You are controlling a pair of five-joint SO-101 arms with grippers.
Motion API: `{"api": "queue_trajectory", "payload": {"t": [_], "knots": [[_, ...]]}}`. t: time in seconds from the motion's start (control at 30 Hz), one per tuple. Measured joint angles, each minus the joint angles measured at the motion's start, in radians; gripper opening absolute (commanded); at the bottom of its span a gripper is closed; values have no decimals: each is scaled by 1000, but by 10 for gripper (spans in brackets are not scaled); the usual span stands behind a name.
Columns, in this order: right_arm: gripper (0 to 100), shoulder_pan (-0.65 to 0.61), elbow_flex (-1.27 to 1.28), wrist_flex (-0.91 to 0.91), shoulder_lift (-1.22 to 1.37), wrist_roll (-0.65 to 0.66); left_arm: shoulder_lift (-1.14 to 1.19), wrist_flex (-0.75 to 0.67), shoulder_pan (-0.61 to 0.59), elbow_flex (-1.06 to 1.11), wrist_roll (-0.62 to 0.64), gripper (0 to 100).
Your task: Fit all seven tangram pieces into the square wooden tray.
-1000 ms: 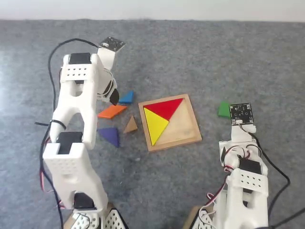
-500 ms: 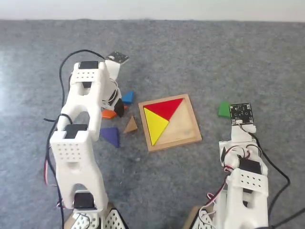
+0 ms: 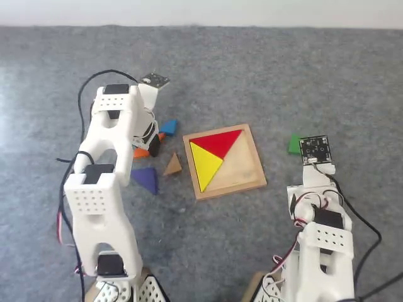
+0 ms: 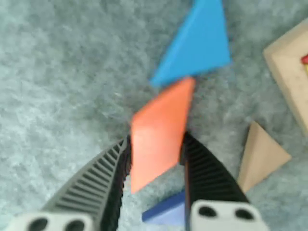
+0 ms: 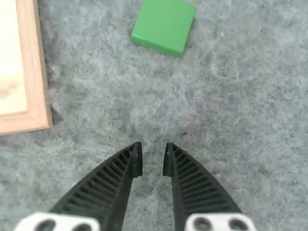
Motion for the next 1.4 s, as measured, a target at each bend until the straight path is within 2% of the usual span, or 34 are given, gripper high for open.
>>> {"api": "queue_trajectory", "payload": {"t": [0.1,0.43,0.57,0.7,0.93,1.1,1.2,1.4], "knots": [[84,0,0,0,0,0,-2,3,2,3,0,13],[84,0,0,0,0,0,-23,107,12,-2,0,11],[84,0,0,0,0,0,-107,181,64,-2,20,11],[83,0,0,0,0,0,-219,241,170,-2,66,11],[80,0,0,0,0,0,-275,247,437,-2,267,11],[80,17,0,0,0,0,-275,141,628,-2,466,11],[80,29,0,0,0,0,-275,69,669,-2,578,11],[80,28,0,0,0,0,-141,-87,671,-2,764,12]]}}
